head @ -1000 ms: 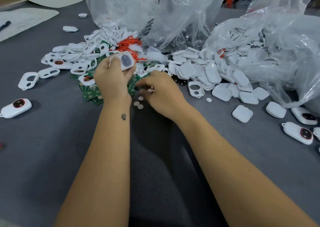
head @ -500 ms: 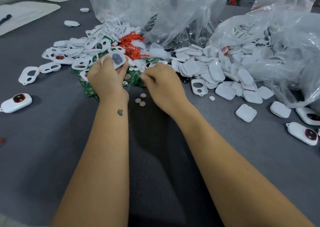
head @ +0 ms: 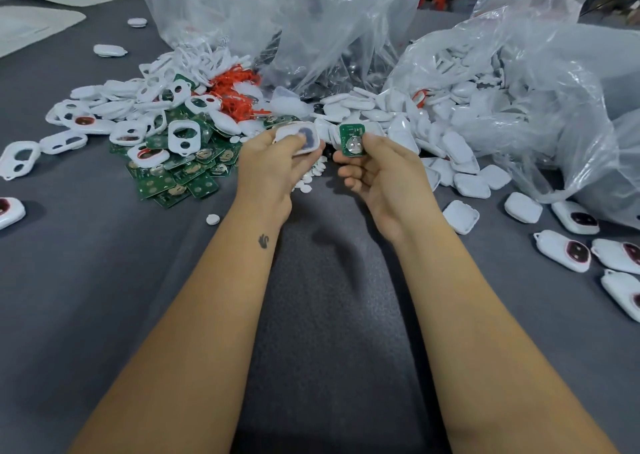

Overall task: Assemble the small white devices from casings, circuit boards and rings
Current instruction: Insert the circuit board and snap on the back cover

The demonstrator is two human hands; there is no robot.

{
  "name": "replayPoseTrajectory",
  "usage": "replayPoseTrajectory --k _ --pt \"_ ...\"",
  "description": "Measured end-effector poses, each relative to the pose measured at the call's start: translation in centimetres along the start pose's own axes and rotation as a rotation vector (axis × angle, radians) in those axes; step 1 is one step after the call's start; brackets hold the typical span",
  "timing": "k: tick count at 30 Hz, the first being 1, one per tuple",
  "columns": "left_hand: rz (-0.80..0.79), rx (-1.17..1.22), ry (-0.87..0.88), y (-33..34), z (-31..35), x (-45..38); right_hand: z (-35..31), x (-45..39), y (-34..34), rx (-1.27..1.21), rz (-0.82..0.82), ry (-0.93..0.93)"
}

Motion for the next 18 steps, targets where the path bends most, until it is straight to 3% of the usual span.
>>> replayPoseTrajectory --k 5,11,18 --pt "-0.096 -0.029 -0.007 0.4 -0.3 0.3 -0.4 0.0 -0.4 -0.056 -0.013 0.075" --pt "-0.110 -0.060 -0.029 0.7 -0.7 0.4 -0.8 -0.5 -1.5 0.060 0.183 -0.047" --pt "-0.179 0.287 -0.230 1.3 -0.7 0.9 -1.1 -0.2 -1.5 0.130 0.206 -0.055"
Point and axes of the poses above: each hand's wrist, its own x-axis away from the middle knuckle, its own y-axis out of the palm, z = x × y, the point moved 3 cm from there along -x, towards the middle knuckle, and after that the axes turned 3 degrees about x, right-handed, at the moved point
